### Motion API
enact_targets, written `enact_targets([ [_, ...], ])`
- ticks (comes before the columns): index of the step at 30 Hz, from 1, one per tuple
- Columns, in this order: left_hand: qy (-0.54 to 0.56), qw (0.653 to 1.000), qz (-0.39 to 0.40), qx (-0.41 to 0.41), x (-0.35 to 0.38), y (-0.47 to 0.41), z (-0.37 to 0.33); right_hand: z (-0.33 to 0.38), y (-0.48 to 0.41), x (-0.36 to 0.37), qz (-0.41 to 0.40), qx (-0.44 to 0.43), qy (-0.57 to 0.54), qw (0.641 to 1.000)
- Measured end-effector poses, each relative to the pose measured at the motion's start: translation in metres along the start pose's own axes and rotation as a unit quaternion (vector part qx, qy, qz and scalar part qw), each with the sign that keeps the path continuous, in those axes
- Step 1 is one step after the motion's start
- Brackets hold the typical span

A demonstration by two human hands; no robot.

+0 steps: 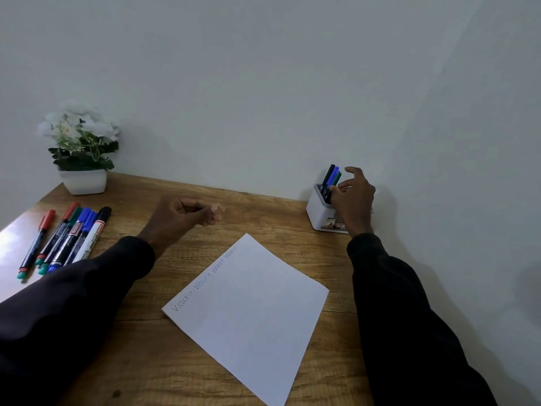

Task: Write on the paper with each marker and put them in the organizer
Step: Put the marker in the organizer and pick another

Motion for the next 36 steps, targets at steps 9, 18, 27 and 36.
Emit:
enact_targets([
  [9,-0.046,0.999,-0.013,-0.012,-0.018,0.017,-0.020,0.062,0.042,0.003,0.074,-0.030,-0.172,0.982],
  [18,-0.158,0.985,-0.060,-0.021,-0.075,0.042,-0.043,0.154,0.124,0.073,0.321,-0.111,-0.241,0.909],
  [27,-0.214,0.969,-0.114,-0.040,-0.160,0.083,-0.048,0.219,0.165,0.118,0.363,-0.200,-0.193,0.889],
  [36,-0.234,0.960,-0.142,-0.053,-0.204,0.113,-0.043,0.307,0.232,0.153,0.422,-0.362,-0.097,0.826],
])
Point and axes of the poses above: each hand's wrist, its own y-axis away from the middle knuckle, its own x-axis out of the palm, z = x × y, the point moved 8 cm from there along -y, towards the middle knuckle, and after that the axes turned 7 degrees about y, right-handed, at the moved point
